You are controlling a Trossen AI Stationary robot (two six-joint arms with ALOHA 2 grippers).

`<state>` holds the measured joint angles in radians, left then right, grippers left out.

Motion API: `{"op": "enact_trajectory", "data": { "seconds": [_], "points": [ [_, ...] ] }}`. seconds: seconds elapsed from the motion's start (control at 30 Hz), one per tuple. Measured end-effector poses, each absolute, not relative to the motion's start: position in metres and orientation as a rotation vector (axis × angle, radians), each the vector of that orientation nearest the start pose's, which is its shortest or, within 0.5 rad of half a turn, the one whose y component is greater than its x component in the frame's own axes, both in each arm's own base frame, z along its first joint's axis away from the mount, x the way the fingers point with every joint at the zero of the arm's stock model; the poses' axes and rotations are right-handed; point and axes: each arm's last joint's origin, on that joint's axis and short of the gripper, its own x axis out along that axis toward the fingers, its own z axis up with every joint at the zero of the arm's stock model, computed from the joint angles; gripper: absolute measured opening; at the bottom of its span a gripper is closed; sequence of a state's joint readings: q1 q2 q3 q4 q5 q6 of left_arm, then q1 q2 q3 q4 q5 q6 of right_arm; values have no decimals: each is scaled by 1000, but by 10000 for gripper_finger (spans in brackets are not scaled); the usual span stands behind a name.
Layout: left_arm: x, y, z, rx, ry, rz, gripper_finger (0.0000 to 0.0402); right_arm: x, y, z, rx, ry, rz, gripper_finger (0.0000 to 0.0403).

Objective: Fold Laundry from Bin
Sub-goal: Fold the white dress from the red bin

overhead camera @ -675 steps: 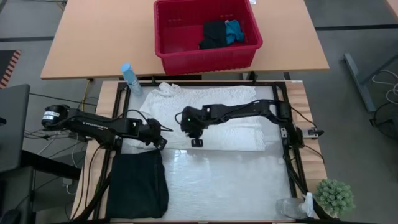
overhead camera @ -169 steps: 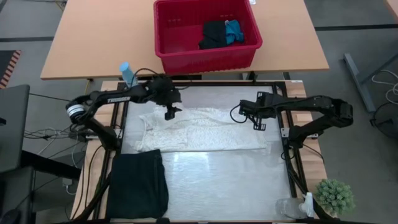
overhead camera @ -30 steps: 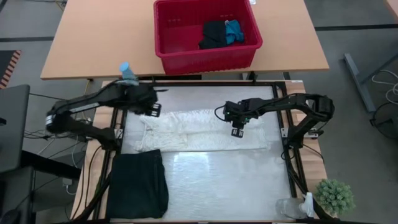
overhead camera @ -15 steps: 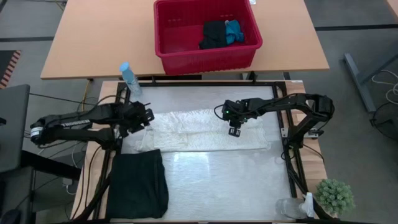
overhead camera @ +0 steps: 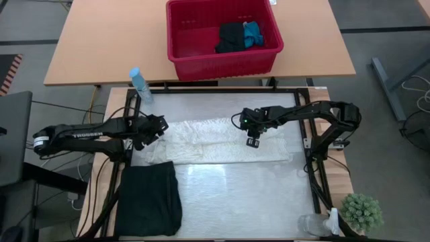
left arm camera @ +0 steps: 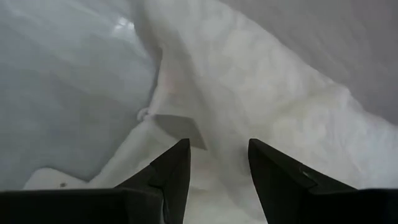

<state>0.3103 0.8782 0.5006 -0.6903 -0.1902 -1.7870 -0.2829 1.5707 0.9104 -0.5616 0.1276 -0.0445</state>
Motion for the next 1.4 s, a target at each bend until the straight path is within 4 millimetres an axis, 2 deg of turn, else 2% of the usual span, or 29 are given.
{"op": "enact_trajectory", "data": {
  "seconds": [0.13, 0.23, 0.33, 0.4, 0.57, 0.87, 1.13, 1.4],
  "points": [
    [139, 52, 181, -1614, 346, 1315, 151, 271, -83, 174, 72, 1229, -342, 119],
    [142, 55, 176, -1631, 322, 1277, 150, 271, -82, 174, 72, 1229, -341, 119],
    [146, 59, 173, -1631, 319, 1259, 136, 271, -82, 174, 73, 1228, -342, 119],
    [146, 61, 172, -1610, 338, 1262, 111, 271, -82, 174, 83, 1228, -349, 118],
    [146, 65, 173, -1561, 372, 1223, 14, 271, -82, 174, 89, 1233, -353, 116],
    [134, 69, 178, -1532, 427, 1176, 2, 268, -82, 172, 121, 1261, -374, 116],
    [122, 73, 178, -1440, 511, 1184, 1, 268, -82, 170, 124, 1270, -376, 116],
    [122, 80, 174, -1288, 613, 1153, 0, 272, -83, 149, 147, 1364, -391, 116]
  ]
}}
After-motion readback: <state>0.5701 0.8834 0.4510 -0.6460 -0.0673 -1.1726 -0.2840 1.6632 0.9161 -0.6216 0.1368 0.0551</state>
